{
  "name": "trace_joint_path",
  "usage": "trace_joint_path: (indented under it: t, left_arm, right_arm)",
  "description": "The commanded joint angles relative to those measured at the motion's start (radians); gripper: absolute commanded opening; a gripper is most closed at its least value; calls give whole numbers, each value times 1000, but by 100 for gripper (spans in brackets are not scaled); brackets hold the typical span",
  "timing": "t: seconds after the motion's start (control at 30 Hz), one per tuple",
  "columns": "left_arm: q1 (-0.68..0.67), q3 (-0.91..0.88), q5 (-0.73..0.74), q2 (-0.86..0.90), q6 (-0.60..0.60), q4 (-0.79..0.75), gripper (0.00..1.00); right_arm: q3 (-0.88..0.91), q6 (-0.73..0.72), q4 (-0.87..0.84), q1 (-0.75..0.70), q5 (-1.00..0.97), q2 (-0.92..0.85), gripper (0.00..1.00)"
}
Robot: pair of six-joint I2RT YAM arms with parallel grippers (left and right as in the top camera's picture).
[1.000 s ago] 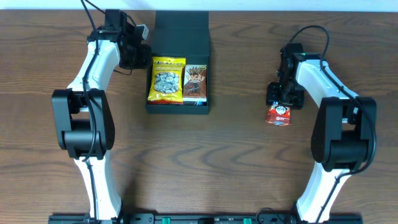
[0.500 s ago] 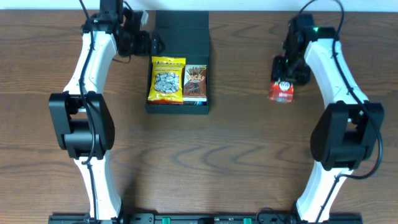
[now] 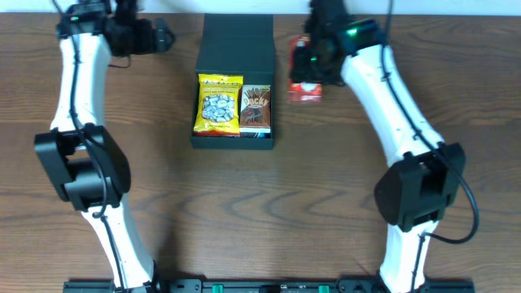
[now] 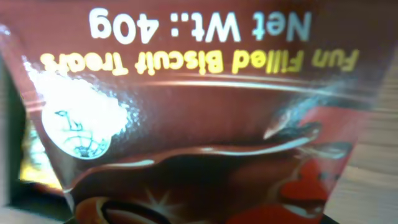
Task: Pack container
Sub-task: 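Lift the Hello Panda box and lower it into the black box, then release the Hello Panda box and raise the right gripper away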
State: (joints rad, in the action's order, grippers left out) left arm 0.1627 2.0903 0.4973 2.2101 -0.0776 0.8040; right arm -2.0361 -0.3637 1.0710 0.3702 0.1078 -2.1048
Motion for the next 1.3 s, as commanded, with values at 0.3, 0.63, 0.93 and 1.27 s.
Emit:
trace_joint_path:
  t: [0.3,0.63,0.93,1.27]
  left_arm:
    - [80,19,-14,-15,-32,0,95]
    - [80,19,-14,-15,-32,0,95]
    - [79,19,-14,-15,-31,0,95]
    - [79,19,-14,-15,-32,7,95]
  right_arm:
    - [-20,-148,-104,162,31,-92,51]
    - [-20,-146,-82,172,31,-162,50]
    - [-31,-109,-37,167,47,-173,82]
    - [-256,3,44,159,0,-173,46]
